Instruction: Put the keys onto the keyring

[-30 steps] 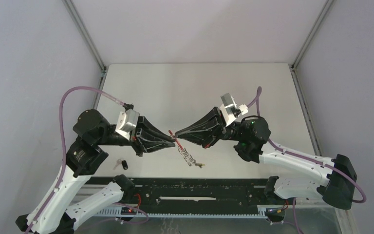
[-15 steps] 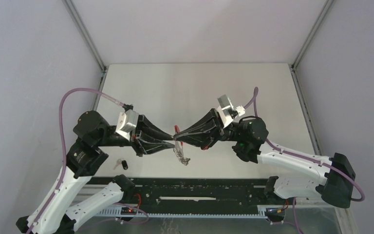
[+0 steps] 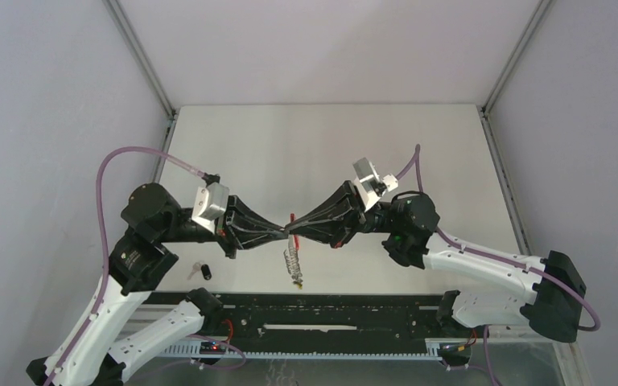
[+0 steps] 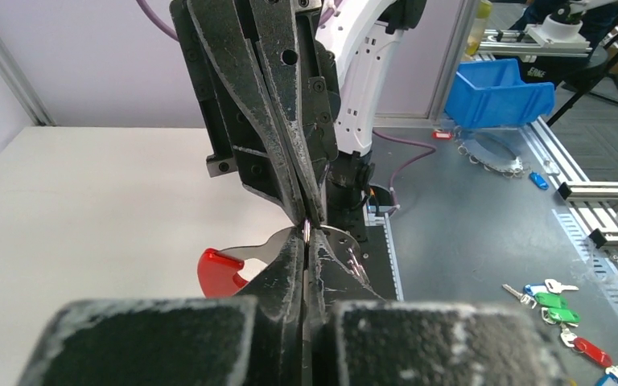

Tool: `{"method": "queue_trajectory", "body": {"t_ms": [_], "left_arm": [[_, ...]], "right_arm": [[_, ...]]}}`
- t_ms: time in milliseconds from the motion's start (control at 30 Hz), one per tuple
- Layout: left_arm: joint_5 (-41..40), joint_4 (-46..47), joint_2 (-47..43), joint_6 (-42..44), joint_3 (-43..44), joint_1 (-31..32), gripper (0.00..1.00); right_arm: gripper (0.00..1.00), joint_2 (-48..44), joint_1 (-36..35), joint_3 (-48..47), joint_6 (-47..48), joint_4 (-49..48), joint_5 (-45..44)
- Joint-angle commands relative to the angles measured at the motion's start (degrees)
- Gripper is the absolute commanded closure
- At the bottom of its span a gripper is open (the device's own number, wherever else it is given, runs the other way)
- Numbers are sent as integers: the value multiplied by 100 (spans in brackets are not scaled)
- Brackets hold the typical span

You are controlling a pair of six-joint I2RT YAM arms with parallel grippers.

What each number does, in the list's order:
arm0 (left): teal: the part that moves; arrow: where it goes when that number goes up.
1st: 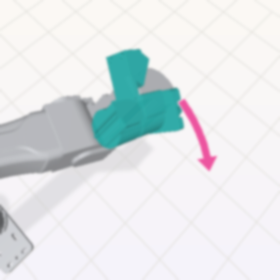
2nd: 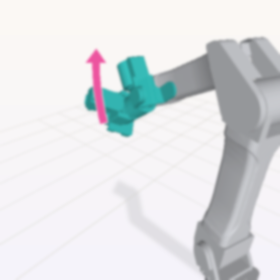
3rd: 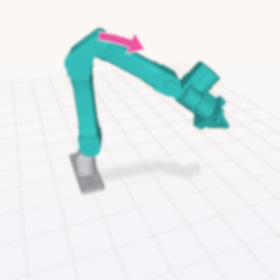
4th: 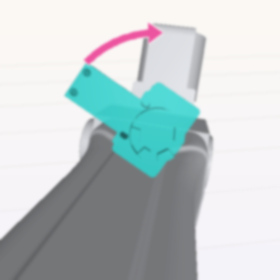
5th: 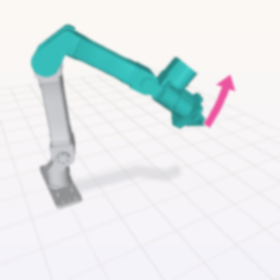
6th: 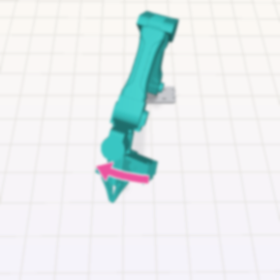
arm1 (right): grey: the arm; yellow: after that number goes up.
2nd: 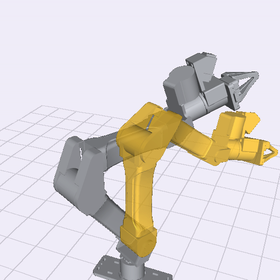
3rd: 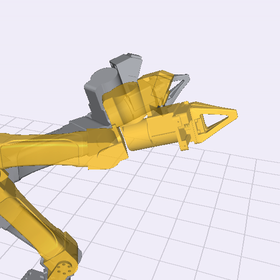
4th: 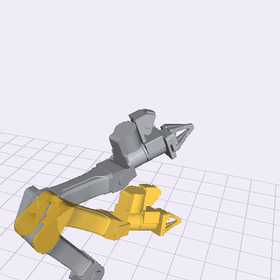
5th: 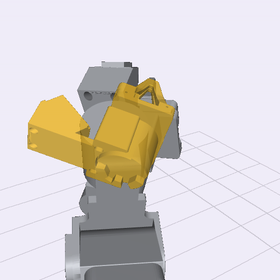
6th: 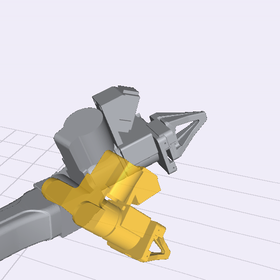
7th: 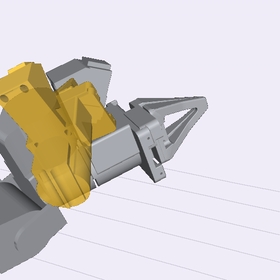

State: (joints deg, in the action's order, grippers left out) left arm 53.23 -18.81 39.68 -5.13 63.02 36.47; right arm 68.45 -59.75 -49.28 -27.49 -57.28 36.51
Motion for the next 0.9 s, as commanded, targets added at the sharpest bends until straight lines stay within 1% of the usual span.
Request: {"method": "queue_trajectory", "body": {"t_ms": [0,33,67,100,133,167,200,267,300,400,500,600,867], "left_arm": [[-67,-162,8,303,-44,-52,100],[-113,-270,19,398,-2,-52,100],[-159,-416,42,486,77,-53,100],[-182,-602,72,714,145,-52,100],[-187,-842,104,871,207,-52,100],[-185,-998,136,993,263,-57,100],[-171,-1151,174,1082,318,-57,100],[-146,-1325,282,1144,427,-44,100],[-120,-1357,313,1153,456,-49,100],[-103,-1360,342,1172,469,-44,100],[-85,-1371,379,1155,508,-35,100],[-76,-1371,391,1148,509,-35,100],[-68,-1369,391,1154,487,-35,100]], "right_arm": [[98,-219,85,-14,25,225,51],[82,-281,176,-103,61,577,165],[70,-351,288,-237,196,1070,338],[64,-439,389,-414,452,1708,511],[54,-510,486,-672,859,2543,731],[48,-557,519,-966,1418,3401,836],[47,-542,525,-1316,1967,4379,823],[46,-432,548,-1912,2901,5880,838],[47,-367,559,-2157,3262,6439,791],[50,-162,569,-2721,3910,7447,810],[55,74,561,-3171,4259,8044,908],[58,273,512,-3511,4454,8463,996],[62,612,326,-3892,4644,8885,972]]}}
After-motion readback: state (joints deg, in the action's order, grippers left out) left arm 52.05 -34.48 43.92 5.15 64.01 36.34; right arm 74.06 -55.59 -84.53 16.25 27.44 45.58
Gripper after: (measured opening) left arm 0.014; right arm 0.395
